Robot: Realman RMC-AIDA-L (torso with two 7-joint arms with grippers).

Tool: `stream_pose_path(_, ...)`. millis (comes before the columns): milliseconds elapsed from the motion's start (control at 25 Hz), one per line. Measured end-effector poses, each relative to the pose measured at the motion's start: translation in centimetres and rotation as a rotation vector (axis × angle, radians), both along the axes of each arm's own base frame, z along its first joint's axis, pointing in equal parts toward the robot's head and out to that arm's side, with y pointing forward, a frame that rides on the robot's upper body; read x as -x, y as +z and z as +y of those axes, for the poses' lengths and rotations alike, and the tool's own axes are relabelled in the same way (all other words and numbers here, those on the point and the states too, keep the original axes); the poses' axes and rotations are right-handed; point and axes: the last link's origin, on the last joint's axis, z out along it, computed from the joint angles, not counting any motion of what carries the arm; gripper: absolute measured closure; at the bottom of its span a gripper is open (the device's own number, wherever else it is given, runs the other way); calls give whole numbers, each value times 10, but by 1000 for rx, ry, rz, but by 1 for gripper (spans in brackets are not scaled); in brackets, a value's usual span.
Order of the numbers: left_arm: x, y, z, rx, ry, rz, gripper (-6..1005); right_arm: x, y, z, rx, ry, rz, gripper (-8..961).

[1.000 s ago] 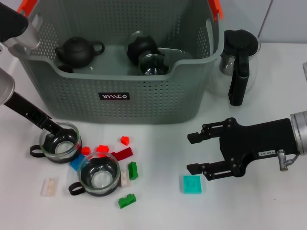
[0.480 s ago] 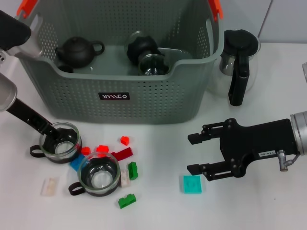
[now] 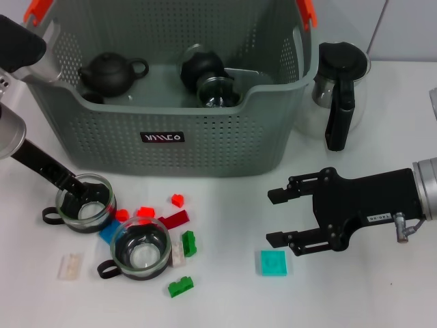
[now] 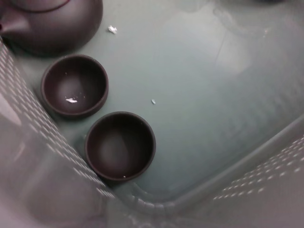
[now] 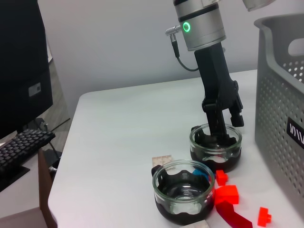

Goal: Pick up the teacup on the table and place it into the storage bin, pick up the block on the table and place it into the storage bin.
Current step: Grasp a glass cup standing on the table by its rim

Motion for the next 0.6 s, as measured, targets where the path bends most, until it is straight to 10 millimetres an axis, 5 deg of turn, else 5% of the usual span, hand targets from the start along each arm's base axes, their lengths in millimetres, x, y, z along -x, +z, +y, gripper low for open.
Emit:
stream_pose_path(120, 0, 0, 1, 4, 2, -1, 174, 0, 0, 0, -1, -1, 0, 222)
stream_pose_path(600, 0, -3, 2, 26, 12, -2, 559, 0, 0, 0, 0, -5, 0, 221)
